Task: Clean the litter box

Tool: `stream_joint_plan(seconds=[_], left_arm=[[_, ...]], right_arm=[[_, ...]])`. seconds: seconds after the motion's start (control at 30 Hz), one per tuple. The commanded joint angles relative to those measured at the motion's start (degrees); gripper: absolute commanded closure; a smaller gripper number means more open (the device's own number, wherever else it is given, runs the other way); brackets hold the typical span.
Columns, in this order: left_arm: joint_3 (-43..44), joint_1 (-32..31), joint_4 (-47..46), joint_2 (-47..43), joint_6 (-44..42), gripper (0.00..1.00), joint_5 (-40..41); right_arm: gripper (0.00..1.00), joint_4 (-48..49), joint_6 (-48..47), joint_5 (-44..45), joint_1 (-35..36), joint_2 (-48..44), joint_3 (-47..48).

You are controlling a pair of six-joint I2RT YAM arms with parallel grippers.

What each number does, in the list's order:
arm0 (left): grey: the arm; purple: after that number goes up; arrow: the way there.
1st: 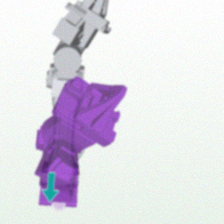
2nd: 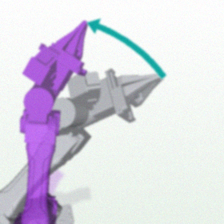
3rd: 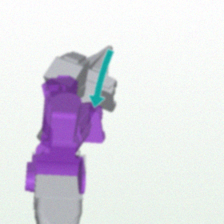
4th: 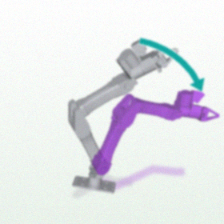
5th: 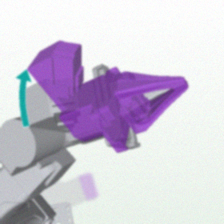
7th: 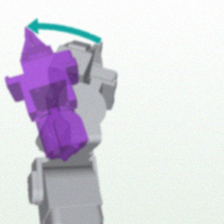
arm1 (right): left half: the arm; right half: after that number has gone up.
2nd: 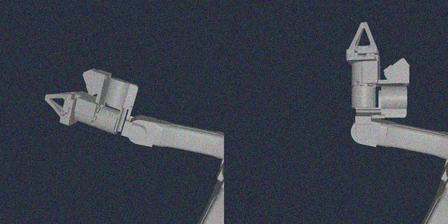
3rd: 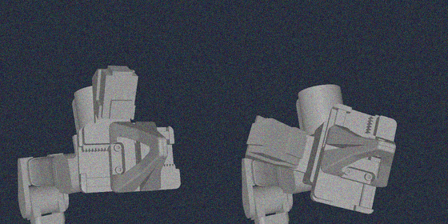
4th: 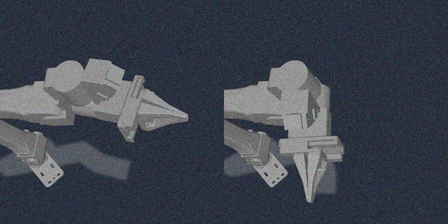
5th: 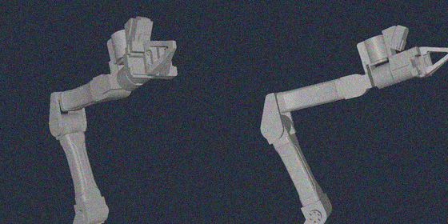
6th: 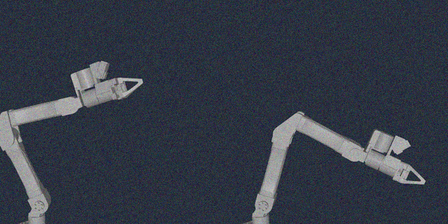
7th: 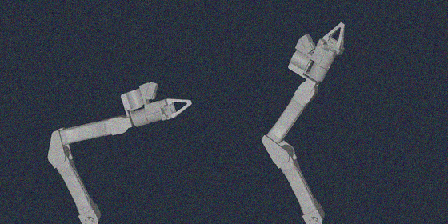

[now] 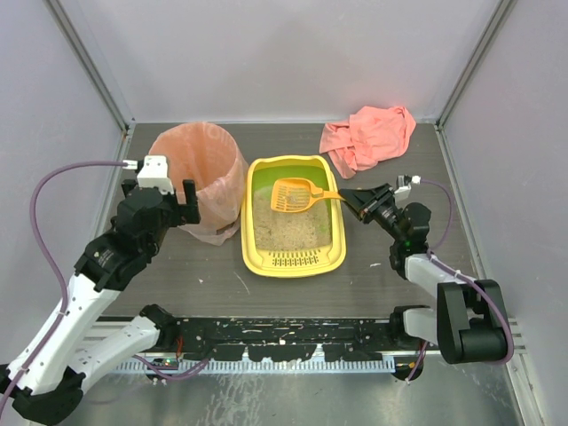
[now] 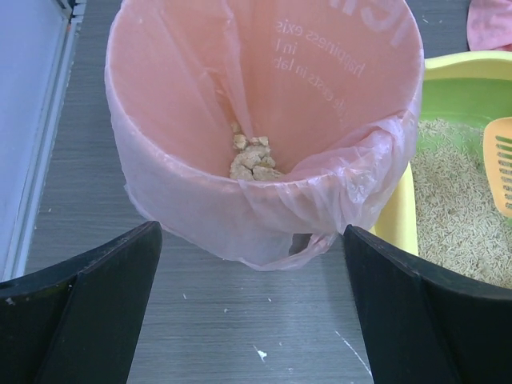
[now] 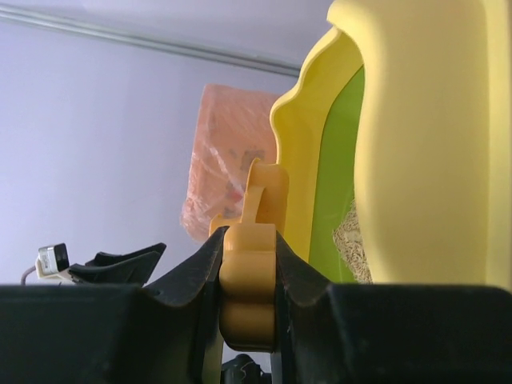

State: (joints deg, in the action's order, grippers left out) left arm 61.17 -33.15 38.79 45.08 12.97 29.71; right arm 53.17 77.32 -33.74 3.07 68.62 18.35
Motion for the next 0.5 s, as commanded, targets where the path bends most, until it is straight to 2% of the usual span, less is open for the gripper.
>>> stream_joint_plan(seconds=[0.0,0.07,0.17,0.27,0.4,0.47], left_arm=[[1.43,0.71,0.04,-2.08,-1.27,0.02,-0.32],[1.29,0.71,0.23,-2.46,-1.6,0.02,0.57],[0.22,0.71,-0.78,-3.05,-2.11,0.0,1.91],[0.0,0.8,-0.77,-2.83,-2.26,0.0,2.41],[-1.3,0.8,-1.29,-3.62,-2.12,0.0,3.75],[-1.67,0.8,-1.29,-3.96,-1.78,0.0,4.1]], right_arm=[[0.99,2.18,0.08,0.03,-1.04,-1.37,0.46],[0.99,1.02,0.5,1.32,-1.33,-1.59,-0.03],[0.99,3.43,-1.18,-3.06,1.93,1.11,3.01],[0.99,3.86,3.63,-0.2,-2.35,0.58,-0.24],[0.99,4.6,1.88,-3.42,0.89,1.93,3.19],[0.99,1.66,2.7,-1.42,-1.14,-0.05,1.95]])
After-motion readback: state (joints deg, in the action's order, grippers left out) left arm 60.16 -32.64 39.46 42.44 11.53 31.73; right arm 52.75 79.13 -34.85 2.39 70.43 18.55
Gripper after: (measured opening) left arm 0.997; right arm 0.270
